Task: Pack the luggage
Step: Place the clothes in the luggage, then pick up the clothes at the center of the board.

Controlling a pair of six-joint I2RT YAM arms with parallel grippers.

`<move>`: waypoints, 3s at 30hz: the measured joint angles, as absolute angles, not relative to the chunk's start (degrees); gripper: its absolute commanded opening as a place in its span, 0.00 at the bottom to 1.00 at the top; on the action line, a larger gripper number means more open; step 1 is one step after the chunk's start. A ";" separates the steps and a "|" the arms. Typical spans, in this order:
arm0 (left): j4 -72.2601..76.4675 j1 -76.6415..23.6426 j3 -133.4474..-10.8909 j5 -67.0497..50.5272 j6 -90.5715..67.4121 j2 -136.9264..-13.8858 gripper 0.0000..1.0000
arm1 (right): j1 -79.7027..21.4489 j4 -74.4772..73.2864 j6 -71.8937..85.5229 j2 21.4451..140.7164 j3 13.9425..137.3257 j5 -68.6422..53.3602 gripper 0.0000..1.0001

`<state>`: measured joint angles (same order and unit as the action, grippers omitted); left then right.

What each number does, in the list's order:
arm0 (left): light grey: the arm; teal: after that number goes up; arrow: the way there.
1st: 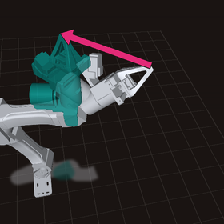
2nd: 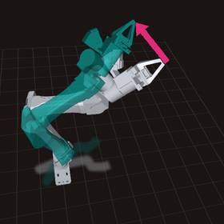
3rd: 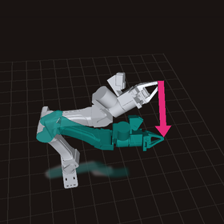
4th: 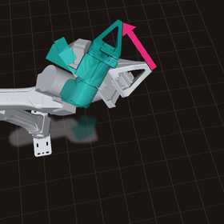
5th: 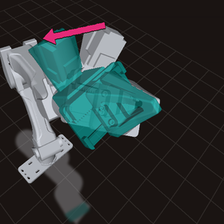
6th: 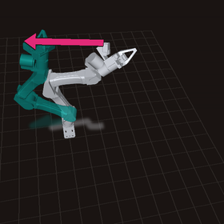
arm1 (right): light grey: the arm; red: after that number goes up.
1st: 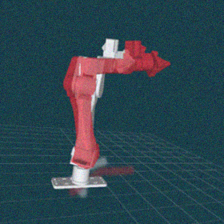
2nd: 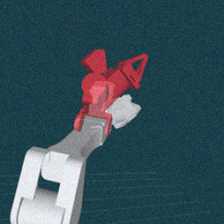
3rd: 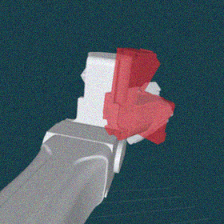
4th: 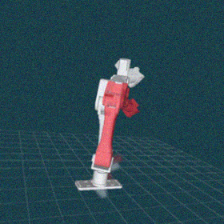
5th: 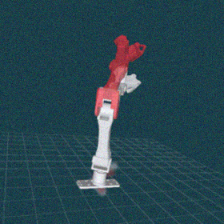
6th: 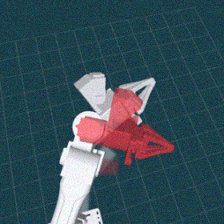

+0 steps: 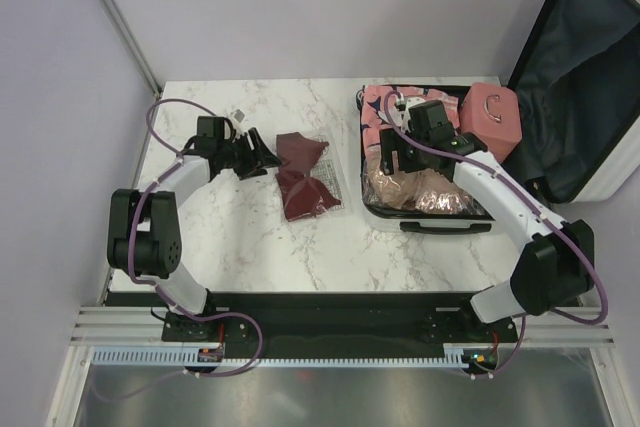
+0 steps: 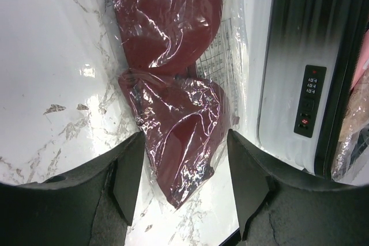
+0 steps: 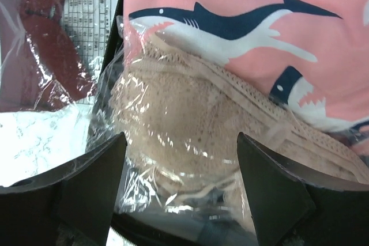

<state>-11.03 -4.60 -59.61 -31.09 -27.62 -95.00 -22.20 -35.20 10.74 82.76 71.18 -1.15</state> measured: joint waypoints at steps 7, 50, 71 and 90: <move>-9.56 -4.60 -57.95 -31.16 -28.27 -94.98 0.65 | -22.20 -30.87 10.63 88.14 68.79 -1.21 0.84; -1.69 -4.60 -53.98 -34.06 -29.36 -96.01 0.65 | -22.17 -38.24 6.15 81.36 71.83 1.39 0.90; 15.73 -4.62 -53.12 -29.08 -36.42 -107.50 0.67 | -21.65 -38.92 8.58 80.77 78.56 -1.32 0.90; 20.75 -8.29 -60.75 -30.24 -45.82 -113.23 0.02 | -21.58 -38.11 11.49 82.08 77.95 -4.82 0.89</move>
<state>20.75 -8.29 -60.75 -30.24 -45.82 -113.23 -21.58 -38.11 11.49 82.08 77.95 -4.82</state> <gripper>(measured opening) 0.097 0.899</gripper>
